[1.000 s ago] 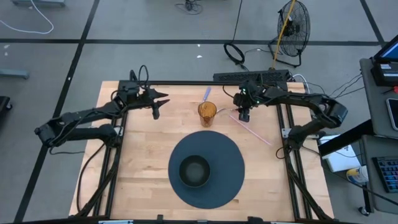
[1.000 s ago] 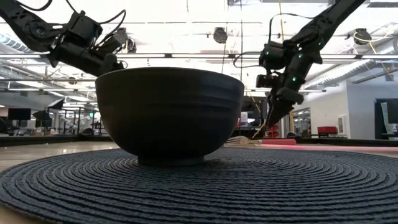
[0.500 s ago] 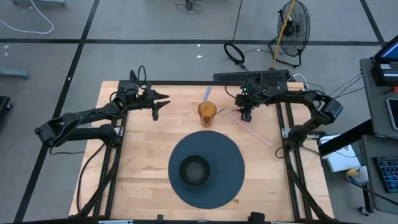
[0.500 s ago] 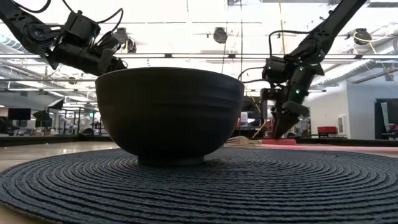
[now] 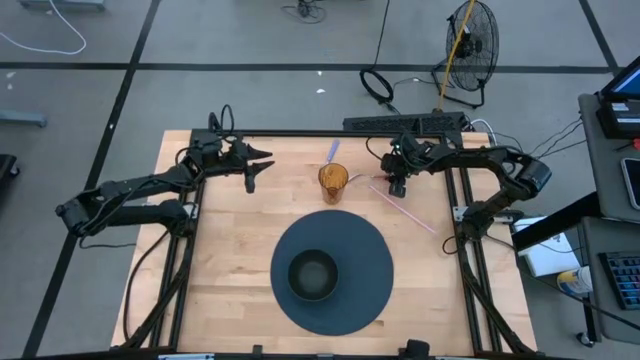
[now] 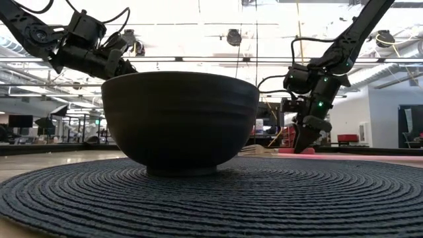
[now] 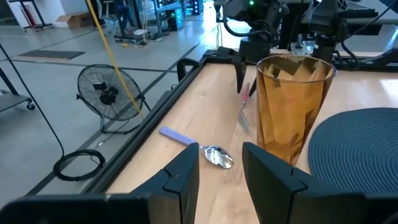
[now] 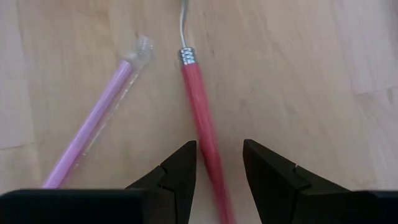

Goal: Pick & Place Utensil
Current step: Put the pink fork into the black bowl

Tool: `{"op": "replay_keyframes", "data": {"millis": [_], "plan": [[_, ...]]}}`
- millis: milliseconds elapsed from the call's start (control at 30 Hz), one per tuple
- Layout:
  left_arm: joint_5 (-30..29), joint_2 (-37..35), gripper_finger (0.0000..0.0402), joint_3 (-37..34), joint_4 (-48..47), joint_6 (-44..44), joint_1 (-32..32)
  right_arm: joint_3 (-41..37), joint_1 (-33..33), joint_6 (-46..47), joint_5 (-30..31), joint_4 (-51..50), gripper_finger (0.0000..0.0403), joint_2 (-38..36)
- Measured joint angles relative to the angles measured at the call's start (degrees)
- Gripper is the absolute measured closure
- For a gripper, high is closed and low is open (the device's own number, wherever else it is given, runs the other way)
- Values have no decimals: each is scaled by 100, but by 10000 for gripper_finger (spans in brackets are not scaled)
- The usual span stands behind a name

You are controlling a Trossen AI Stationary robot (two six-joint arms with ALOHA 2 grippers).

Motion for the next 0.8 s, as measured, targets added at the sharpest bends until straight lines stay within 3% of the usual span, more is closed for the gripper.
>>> {"op": "replay_keyframes", "data": {"millis": [167, 500, 800], "plan": [[-1, 0, 273, 0, 0, -11, 0, 0, -1, 67, -4, 54, 284, 0], [-2, 0, 273, 0, -9, -11, 0, 0, 5, 136, -24, -114, 360, -1], [-5, 0, 273, 0, -11, -9, -64, -7, 5, 305, 7, -493, 351, -12]]}}
